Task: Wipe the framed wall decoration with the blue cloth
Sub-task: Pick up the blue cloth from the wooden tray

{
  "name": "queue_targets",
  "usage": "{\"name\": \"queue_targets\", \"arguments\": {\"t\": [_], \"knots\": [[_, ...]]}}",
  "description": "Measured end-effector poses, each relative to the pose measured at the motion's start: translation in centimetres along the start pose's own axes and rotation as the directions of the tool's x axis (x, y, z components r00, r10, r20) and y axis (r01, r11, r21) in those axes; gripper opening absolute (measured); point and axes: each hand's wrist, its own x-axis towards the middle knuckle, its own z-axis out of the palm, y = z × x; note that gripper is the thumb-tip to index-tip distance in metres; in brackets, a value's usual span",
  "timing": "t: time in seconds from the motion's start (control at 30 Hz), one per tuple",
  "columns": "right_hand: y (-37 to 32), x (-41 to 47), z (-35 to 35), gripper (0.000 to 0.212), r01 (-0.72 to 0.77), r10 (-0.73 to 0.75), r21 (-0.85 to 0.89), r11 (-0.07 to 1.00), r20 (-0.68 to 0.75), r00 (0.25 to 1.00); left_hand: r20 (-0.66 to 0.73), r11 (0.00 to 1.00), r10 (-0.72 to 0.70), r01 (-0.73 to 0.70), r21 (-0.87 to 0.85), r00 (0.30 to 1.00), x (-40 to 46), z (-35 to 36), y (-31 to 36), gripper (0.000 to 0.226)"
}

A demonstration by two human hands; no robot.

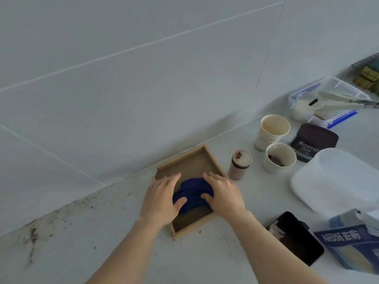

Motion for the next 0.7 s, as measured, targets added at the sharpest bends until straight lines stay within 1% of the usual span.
{"name": "queue_targets", "arguments": {"t": [0.07, 0.2, 0.37, 0.5, 0.57, 0.7], "knots": [[0.4, 0.3, 0.5, 0.062, -0.002, 0.002, 0.01, 1.0, -0.023, 1.0, 0.028, 1.0, -0.005, 0.005, -0.002, 1.0, 0.6, 0.8, 0.1, 0.076], [0.8, 0.5, 1.5, 0.046, -0.022, 0.025, 0.032, 0.999, -0.073, 0.997, 0.048, 0.999, -0.019, 0.018, 0.029, 0.999, 0.8, 2.0, 0.5, 0.059], [0.8, 0.8, 1.1, 0.02, -0.015, 0.024, 0.06, 0.998, -0.147, 0.989, -0.027, 0.997, -0.079, 0.08, 0.021, 0.997, 0.8, 2.1, 1.0, 0.038], [0.5, 0.6, 0.5, 0.014, -0.009, 0.021, 0.066, 0.998, -0.183, 0.983, -0.076, 0.998, -0.064, 0.064, 0.007, 0.995, 0.6, 1.3, 0.6, 0.03], [0.1, 0.5, -0.1, 0.014, -0.003, 0.017, 0.062, 0.998, -0.225, 0.974, -0.123, 0.998, -0.06, 0.06, 0.0, 0.991, 0.5, 0.2, 0.4, 0.027], [-1.3, 0.6, -2.2, 0.015, 0.025, -0.005, 0.065, 0.998, -0.281, 0.96, -0.184, 1.0, -0.009, 0.012, 0.018, 0.983, 0.3, -3.0, 0.1, 0.022]]}}
